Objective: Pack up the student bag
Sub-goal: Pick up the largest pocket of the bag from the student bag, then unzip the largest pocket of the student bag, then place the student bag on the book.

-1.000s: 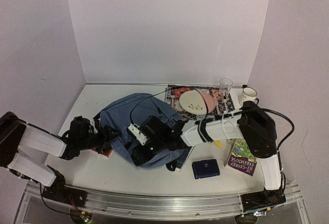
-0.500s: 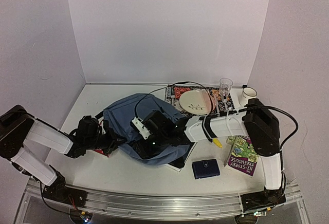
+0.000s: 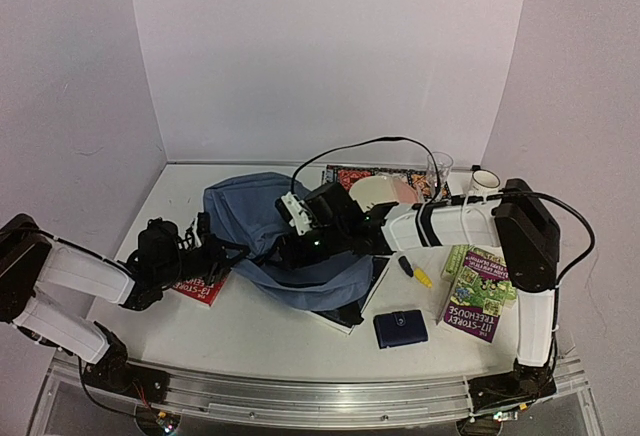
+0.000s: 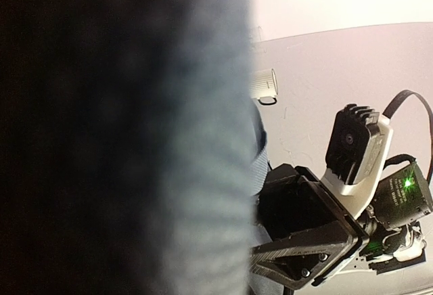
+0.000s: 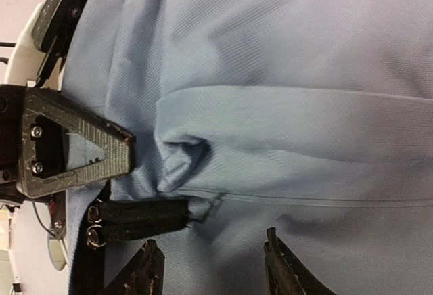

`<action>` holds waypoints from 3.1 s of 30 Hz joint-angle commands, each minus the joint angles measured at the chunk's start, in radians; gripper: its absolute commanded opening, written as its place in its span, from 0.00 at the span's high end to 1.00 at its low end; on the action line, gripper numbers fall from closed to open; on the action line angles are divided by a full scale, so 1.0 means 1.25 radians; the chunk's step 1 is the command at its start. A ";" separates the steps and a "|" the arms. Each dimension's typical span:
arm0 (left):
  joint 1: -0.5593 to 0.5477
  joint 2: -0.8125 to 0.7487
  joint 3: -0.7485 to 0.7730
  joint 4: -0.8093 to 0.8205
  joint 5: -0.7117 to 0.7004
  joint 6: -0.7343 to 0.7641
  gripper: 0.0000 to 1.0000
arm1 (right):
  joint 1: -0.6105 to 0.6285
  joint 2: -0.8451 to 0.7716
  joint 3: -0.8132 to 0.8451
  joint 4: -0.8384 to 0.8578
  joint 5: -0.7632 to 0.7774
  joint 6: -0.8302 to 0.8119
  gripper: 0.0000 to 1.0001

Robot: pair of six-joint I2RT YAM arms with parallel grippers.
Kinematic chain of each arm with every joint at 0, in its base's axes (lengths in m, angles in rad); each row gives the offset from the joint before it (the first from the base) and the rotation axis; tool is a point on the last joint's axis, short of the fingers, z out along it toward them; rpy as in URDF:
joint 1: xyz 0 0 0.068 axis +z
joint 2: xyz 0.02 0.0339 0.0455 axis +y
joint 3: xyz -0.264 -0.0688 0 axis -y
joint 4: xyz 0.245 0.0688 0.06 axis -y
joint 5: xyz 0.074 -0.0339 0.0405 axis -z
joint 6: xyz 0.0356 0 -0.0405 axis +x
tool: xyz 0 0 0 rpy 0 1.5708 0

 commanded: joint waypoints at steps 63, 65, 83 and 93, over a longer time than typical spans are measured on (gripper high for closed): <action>0.153 -0.006 -0.005 0.060 0.019 0.196 1.00 | -0.029 -0.357 -0.290 -0.057 0.045 -0.188 1.00; 0.164 -0.008 0.024 -0.015 0.019 0.258 1.00 | -0.031 -0.377 -0.290 -0.101 0.086 -0.205 1.00; 0.177 -0.141 0.255 -0.553 -0.031 0.649 0.41 | 0.000 -0.283 -0.117 -0.170 0.132 -0.190 1.00; 0.033 -0.254 0.319 -0.641 -0.022 0.736 0.27 | 0.005 -0.265 -0.078 -0.169 0.116 -0.183 1.00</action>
